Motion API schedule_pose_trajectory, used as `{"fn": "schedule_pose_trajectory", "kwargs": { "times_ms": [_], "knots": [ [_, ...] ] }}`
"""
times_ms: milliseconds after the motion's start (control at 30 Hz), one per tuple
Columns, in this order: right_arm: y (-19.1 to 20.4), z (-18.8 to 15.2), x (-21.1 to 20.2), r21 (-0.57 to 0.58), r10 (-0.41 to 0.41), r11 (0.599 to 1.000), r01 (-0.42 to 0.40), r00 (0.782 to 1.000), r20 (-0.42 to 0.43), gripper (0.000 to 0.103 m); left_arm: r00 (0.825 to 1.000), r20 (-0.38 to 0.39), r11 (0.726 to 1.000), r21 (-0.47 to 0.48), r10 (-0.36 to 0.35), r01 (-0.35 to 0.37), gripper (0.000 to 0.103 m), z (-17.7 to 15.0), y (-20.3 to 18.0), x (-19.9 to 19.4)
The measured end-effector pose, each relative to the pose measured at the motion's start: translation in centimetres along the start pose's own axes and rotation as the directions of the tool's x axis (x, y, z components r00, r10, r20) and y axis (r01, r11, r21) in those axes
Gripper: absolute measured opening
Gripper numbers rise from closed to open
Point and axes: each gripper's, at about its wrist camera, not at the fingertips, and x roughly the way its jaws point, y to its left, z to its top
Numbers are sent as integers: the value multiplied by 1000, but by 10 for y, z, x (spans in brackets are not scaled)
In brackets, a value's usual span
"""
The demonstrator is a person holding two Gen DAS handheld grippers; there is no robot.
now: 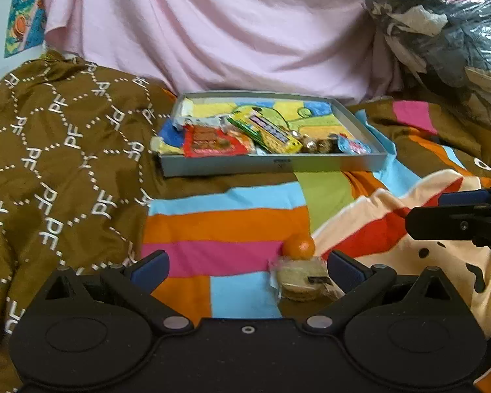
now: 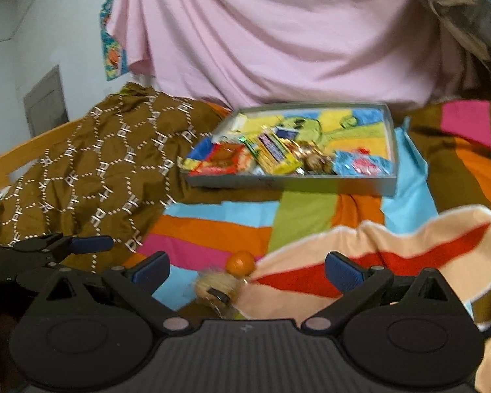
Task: Organize snacks
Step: 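Lower the left tool onto the wrapped cake while the right tool lowers onto the orange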
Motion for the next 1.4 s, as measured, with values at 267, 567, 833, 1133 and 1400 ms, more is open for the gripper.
{"fn": "schedule_pose_trajectory", "kwargs": {
  "times_ms": [267, 567, 833, 1133, 1400],
  "knots": [
    [-11, -5, 9, 36, -48, 998, 49, 999, -25, 103, 998, -54, 997, 70, -20, 23, 102, -7, -14, 14],
    [-10, 2, 55, 8, -18, 1000, 18, 999, -45, 103, 993, -110, 990, 129, -45, 59, 102, -7, -27, 42],
    [-15, 9, 91, 21, 48, 999, -46, 995, -88, 102, 979, -178, 967, 217, -96, 134, 99, -10, -40, 67],
    [-18, 8, 118, 39, 61, 998, -56, 989, -135, 82, 976, -204, 971, 209, -73, 116, 87, -10, -39, 79],
    [-8, 4, 134, 12, 97, 995, -97, 973, -210, 56, 970, -217, 973, 177, -108, 148, 68, -9, -36, 82]
  ]
}}
